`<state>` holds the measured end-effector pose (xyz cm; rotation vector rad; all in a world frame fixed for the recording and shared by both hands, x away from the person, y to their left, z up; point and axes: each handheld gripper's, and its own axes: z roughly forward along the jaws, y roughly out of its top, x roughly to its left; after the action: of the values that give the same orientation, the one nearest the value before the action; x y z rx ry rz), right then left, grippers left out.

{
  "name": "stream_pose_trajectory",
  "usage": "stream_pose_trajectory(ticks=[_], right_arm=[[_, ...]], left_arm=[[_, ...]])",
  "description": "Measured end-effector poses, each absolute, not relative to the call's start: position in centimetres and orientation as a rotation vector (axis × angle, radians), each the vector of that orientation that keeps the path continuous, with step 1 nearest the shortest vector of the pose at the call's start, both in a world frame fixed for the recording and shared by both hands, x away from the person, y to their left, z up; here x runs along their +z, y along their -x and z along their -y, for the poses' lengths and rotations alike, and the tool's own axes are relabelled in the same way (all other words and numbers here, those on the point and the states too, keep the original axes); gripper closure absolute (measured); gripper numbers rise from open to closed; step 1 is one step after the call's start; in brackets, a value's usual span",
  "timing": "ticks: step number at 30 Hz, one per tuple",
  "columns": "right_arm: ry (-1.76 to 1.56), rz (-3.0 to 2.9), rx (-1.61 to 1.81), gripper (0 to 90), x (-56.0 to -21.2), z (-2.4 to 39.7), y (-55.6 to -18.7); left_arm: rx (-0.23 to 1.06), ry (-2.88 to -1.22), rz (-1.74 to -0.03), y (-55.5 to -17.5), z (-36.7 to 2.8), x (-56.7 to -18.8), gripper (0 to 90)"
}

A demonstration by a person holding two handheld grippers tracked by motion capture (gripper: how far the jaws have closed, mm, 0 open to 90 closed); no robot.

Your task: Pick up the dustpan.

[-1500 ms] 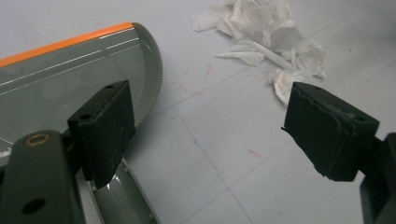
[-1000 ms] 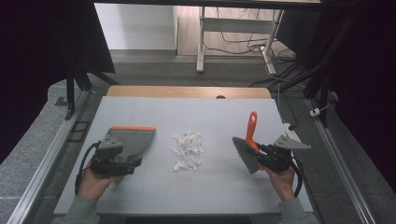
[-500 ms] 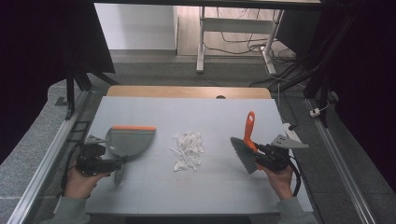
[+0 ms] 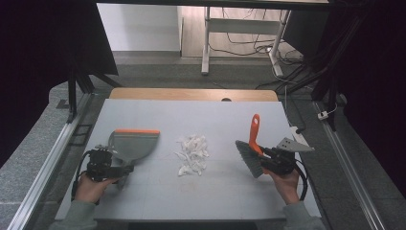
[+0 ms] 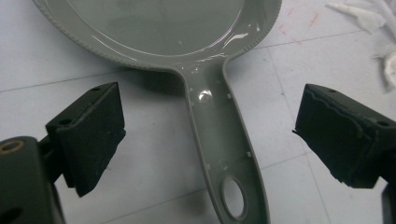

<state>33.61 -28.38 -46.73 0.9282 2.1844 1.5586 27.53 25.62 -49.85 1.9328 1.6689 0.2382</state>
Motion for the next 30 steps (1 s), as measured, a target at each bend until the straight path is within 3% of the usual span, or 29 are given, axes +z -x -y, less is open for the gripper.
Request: stream_pose_trajectory(ticks=[19, 30], right_arm=[[-0.920, -2.183, 1.548, 70.1, -46.7, 28.3, -33.5], [-0.915, -2.188, 1.535, 70.1, -46.8, 28.2, -33.5]], left_arm=[[0.214, -1.901, -1.706, -28.8, -25.1, -52.2, 22.2], [0.220, -1.863, -1.727, -29.5, -25.3, -52.9, 38.9]])
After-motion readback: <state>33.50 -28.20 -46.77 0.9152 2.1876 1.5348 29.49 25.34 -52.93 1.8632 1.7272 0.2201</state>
